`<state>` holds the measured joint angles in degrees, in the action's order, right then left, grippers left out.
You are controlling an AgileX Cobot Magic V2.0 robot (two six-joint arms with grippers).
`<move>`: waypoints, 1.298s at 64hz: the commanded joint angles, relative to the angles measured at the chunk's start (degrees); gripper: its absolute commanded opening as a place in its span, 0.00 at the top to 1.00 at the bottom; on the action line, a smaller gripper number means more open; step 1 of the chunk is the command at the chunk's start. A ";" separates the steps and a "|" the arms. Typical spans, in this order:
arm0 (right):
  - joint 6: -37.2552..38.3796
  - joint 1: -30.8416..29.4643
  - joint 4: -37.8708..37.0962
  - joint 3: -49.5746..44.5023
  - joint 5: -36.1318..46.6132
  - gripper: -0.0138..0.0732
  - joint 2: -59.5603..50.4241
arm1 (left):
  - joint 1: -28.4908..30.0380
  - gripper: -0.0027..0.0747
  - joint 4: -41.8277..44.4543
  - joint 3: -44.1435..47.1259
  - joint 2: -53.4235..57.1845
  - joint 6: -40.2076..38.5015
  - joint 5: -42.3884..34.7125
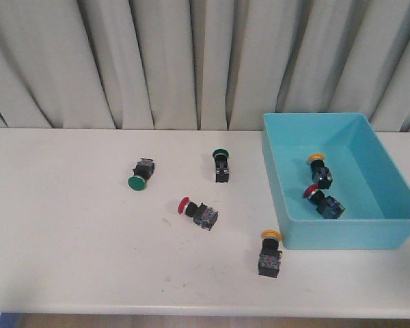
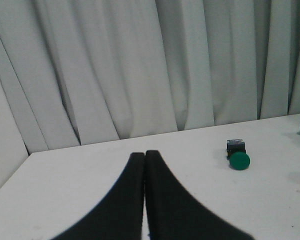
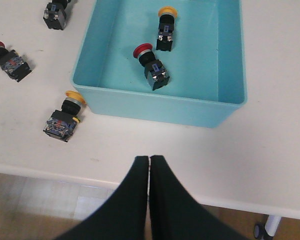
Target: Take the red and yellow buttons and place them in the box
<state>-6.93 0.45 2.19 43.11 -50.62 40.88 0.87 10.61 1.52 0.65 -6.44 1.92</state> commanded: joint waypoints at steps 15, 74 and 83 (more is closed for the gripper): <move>-0.06 -0.21 -0.20 1.38 2.75 0.85 -0.15 | -0.78 0.97 -6.34 2.88 0.84 2.32 -4.18; -0.06 -0.21 -0.19 1.38 2.75 0.85 -0.15 | -1.39 0.97 -6.48 2.77 0.78 6.44 -5.34; -0.06 -0.21 -0.19 1.38 2.75 0.85 -0.15 | -1.39 0.97 -6.48 2.77 0.78 6.44 -5.34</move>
<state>-6.93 0.45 2.20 43.11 -50.93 40.77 -0.24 4.63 1.52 0.65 0.00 1.00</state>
